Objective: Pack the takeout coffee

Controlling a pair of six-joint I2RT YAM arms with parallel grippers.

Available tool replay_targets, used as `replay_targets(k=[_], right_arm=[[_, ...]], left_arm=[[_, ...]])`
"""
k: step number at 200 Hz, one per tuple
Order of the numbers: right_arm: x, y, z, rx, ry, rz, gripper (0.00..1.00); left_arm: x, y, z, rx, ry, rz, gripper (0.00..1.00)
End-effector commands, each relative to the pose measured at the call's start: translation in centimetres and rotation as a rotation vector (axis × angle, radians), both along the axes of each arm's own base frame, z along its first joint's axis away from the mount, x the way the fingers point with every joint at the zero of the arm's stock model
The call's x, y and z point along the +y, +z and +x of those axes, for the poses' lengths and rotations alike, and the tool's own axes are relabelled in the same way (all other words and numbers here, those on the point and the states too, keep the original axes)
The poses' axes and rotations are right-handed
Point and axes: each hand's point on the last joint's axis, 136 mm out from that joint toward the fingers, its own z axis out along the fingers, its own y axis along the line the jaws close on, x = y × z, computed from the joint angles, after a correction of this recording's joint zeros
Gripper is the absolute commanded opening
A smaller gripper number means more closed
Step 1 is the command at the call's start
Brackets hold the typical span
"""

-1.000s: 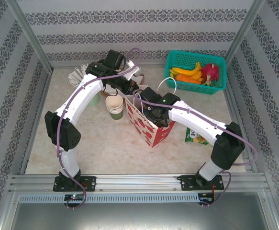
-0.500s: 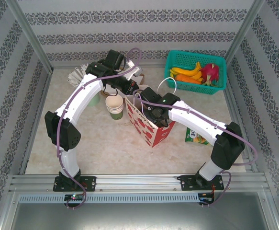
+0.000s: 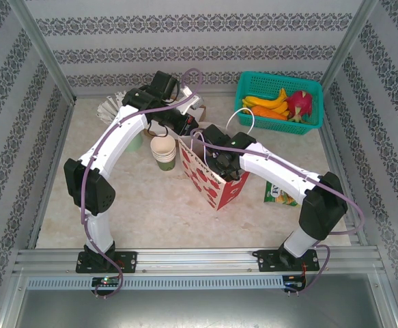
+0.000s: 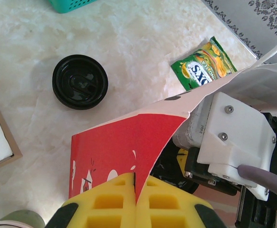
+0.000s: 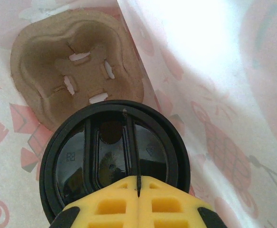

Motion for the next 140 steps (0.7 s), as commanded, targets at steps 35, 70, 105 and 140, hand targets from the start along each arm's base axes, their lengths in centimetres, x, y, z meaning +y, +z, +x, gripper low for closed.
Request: replay_targets(k=[35,70,105,140], right_arm=[[-1.7,-3.7,-1.8,0.14,-0.021,-0.098,0.0],[-2.0,-3.9,-2.2,0.154,-0.027,-0.108,0.0],[-2.5,-3.5,-2.9,0.189,-0.037,-0.128,0.0],[-2.9,-3.3,-3.9,0.25,-0.037,-0.154,0.0]], left_arm=[[-0.1,0.1,0.5,-0.011,0.002,-0.011,0.0],[-0.1,0.1,0.5,-0.008,0.002,-0.009,0.0],[0.1,0.1,0.7,-0.014,0.016,-0.005,0.0],[0.1,0.1,1.1,-0.021,0.031,-0.004,0.0]])
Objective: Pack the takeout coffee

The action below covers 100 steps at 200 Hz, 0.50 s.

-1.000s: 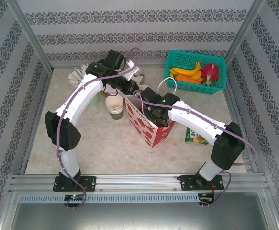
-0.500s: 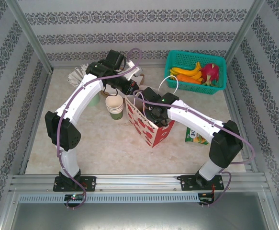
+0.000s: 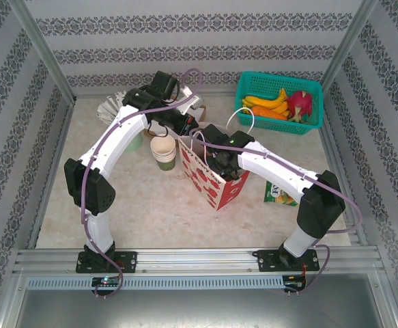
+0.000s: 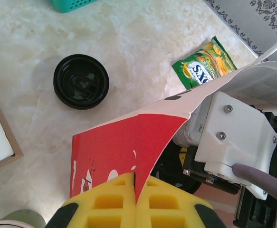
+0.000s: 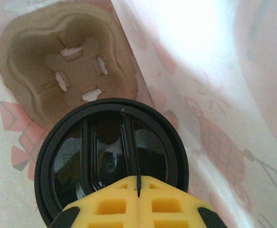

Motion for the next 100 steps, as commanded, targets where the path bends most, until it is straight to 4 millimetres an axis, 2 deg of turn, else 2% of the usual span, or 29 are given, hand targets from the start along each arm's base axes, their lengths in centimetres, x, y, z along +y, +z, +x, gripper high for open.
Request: replay_targets(k=[1,63,100], right_arm=[[-2.4,-3.0,-3.7,0.223,-0.031,-0.114,0.0],[-3.6,-2.7,-5.2,0.328,-0.033,-0.211,0.02],[-3.3,-2.5,-5.4,0.356,-0.029,-0.211,0.03]], left_arm=[[0.1,0.2,1.0,-0.02,0.026,-0.01,0.0],[0.6,0.3,1.4,-0.017,0.054,-0.008,0.0],[0.8,0.3,1.3,-0.016,0.058,-0.007,0.0]])
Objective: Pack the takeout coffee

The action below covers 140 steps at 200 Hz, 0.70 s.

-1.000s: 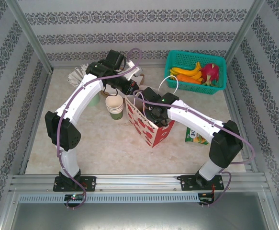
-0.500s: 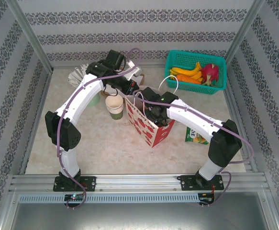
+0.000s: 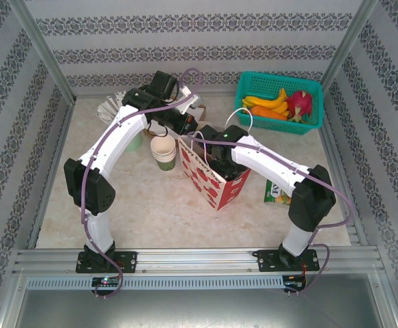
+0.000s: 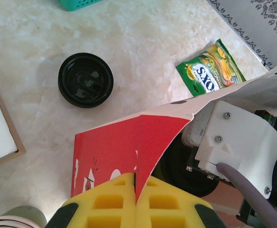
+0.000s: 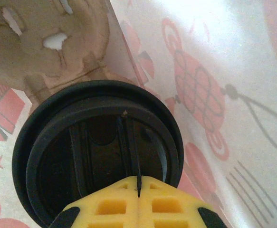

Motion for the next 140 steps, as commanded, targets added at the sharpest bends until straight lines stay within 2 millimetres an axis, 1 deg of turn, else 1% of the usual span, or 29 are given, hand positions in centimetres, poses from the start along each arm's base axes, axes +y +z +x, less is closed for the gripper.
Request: replay_targets(k=[1,50,140], right_arm=[[-1.2,-2.1,-2.9,0.181,-0.027,-0.069,0.03],[-0.1,-1.3,-2.1,0.148,-0.017,-0.024,0.03],[-0.3,-1.0,-1.9,0.134,-0.012,-0.03,0.04]], left_arm=[[0.5,0.3,1.1,-0.028,0.029,-0.009,0.0],[0.5,0.3,1.1,-0.029,0.027,-0.009,0.0],[0.5,0.3,0.9,-0.028,0.022,-0.013,0.0]])
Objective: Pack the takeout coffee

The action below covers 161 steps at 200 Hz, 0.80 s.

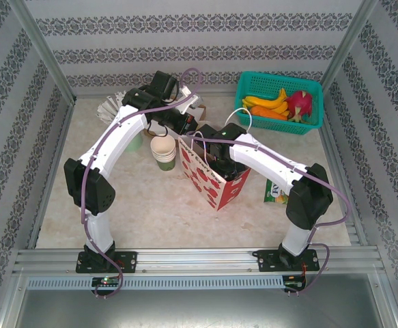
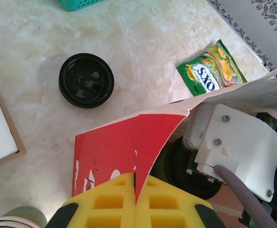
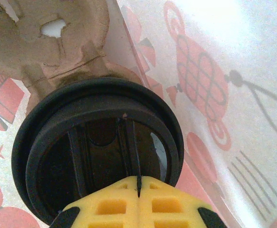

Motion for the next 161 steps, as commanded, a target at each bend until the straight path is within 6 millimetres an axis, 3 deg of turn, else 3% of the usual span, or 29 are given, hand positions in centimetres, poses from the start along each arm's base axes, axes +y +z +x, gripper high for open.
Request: replay_targets(k=[1,108,161], right_arm=[[-0.5,-1.2,-1.5,0.097,-0.012,-0.027,0.04],[-1.1,-2.3,-2.3,0.163,-0.003,-0.075,0.04],[0.2,-1.3,-1.4,0.122,0.011,-0.016,0.04]], left_arm=[[0.5,0.4,0.8,-0.026,0.021,-0.012,0.0],[0.5,0.5,1.0,-0.033,0.02,-0.013,0.0],[0.4,0.3,1.0,-0.023,0.018,-0.012,0.0]])
